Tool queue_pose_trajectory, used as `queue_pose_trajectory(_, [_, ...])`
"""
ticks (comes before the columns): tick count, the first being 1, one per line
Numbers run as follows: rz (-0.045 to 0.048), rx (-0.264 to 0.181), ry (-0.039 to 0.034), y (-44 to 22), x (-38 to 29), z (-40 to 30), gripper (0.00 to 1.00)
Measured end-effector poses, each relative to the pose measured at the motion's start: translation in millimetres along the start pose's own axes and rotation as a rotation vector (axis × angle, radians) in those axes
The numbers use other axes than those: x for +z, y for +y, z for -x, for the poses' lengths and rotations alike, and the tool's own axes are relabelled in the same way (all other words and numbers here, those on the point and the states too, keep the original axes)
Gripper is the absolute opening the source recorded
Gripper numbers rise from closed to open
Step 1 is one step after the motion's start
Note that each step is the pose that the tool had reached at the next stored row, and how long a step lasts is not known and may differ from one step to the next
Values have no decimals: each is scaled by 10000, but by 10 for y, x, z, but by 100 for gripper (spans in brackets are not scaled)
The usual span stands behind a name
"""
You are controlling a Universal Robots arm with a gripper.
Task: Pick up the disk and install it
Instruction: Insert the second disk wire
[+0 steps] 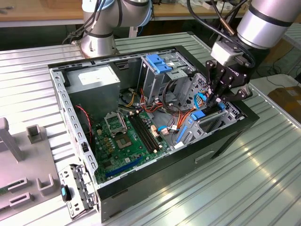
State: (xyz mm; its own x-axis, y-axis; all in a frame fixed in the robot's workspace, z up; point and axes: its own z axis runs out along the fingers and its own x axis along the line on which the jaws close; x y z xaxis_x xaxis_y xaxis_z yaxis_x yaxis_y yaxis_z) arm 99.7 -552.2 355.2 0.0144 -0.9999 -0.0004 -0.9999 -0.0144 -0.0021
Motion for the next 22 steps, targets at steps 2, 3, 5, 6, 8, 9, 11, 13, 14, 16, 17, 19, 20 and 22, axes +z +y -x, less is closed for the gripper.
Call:
queue_pose_trajectory(2, [-108,0,-1,1,7,-9,16])
queue_pose_trajectory(3, [-238,-1,-2,2,12,-11,16])
queue_pose_trajectory(5, [-314,0,0,4,17,-15,16])
queue_pose_trajectory(6, [-328,-1,-3,5,22,-15,16])
queue_pose_trajectory(8, [-329,0,-31,13,42,-17,16])
queue_pose_trajectory(9, [-328,0,-45,14,52,-17,16])
queue_pose_trajectory(11, [-329,0,-62,14,61,-17,16])
queue_pose_trajectory(13, [-329,1,-75,15,72,-17,16])
queue_pose_trajectory(14, [-329,0,-76,15,75,-17,16])
queue_pose_trajectory(16, [-329,1,-83,15,86,-17,16])
queue_pose_trajectory(17, [-329,1,-90,15,94,-17,16])
queue_pose_trajectory(19, [-329,1,-96,15,101,-17,16])
queue_pose_trajectory(20, [-329,1,-106,15,114,-17,16])
queue_pose_trajectory(22, [-328,2,-110,15,138,-17,16])
